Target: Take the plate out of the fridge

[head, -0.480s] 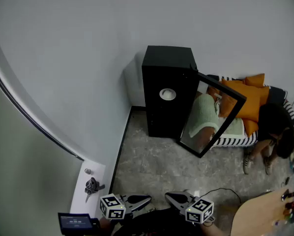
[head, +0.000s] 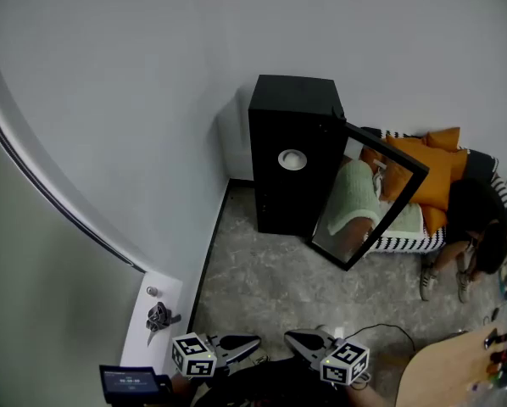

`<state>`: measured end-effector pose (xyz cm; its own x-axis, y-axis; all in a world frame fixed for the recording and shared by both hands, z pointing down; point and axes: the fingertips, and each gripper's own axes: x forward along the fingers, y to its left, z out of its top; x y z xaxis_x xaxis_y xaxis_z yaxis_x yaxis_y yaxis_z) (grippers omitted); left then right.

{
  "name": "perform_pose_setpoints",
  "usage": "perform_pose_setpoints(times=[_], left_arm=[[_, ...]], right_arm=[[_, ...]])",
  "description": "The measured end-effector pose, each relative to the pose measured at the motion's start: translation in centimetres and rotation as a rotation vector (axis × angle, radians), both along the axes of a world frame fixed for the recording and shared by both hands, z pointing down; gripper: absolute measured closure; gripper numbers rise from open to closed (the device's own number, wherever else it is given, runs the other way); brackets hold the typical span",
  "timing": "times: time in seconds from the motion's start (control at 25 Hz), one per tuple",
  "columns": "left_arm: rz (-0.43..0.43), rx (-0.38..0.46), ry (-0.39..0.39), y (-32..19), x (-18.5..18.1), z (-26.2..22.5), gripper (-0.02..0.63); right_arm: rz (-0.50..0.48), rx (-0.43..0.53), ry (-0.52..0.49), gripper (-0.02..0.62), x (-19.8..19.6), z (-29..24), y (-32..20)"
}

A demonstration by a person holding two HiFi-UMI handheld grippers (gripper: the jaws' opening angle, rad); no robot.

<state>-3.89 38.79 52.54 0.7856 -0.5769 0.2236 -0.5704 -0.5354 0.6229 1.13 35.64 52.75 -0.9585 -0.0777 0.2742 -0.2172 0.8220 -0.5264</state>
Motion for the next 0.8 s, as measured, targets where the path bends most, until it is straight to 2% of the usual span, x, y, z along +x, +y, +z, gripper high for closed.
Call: perform_pose_setpoints(times=[0.48,0.8], left_arm=[[0.019,0.010,-0.009,-0.5,0.3,-0.2,0.600],[0.007,0.011,-0.013,-0.6,-1.1,-0.5,0.600]], right_arm=[[0.037,-0.019,-0.032,0.592,0.6,-0.5,-0.8],[0.025,-0.038,-0.042,0.592,-0.5,-1.1,-0.8]])
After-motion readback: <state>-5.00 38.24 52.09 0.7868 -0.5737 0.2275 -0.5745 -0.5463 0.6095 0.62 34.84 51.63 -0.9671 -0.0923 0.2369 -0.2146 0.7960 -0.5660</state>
